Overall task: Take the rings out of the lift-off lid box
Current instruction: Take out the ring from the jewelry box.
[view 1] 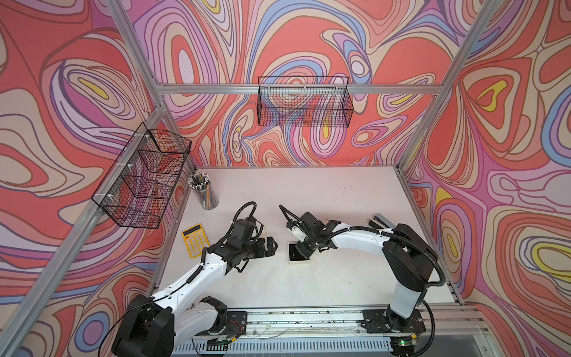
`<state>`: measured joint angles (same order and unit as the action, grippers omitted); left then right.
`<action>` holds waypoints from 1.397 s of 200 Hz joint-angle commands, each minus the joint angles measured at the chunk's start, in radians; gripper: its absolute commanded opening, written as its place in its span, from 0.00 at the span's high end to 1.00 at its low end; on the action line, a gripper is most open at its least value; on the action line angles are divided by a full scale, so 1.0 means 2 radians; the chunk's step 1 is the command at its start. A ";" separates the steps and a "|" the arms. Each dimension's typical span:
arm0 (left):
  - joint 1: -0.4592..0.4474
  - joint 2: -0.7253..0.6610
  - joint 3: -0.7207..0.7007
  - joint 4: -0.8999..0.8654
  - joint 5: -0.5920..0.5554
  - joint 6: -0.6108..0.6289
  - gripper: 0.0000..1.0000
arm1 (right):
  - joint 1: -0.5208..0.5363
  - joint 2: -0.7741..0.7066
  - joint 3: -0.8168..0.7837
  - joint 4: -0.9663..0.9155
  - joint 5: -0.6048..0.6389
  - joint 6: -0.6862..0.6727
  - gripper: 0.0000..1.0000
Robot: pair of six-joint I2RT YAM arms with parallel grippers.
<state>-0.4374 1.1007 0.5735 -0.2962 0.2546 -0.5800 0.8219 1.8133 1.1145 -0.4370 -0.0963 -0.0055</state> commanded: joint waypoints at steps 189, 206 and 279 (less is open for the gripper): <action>0.003 0.003 0.003 -0.017 -0.014 0.000 0.00 | 0.017 0.015 0.023 0.011 -0.002 0.022 0.75; 0.003 0.004 0.002 -0.016 -0.014 0.000 0.00 | 0.019 0.020 0.023 0.012 0.008 0.028 0.76; 0.004 0.001 0.001 -0.025 -0.020 0.005 0.00 | 0.029 0.028 0.019 0.013 0.024 0.030 0.82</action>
<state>-0.4370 1.1088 0.5735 -0.3103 0.2337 -0.5793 0.8715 1.8462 1.1465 -0.4099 -0.0750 0.0616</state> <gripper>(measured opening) 0.999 0.189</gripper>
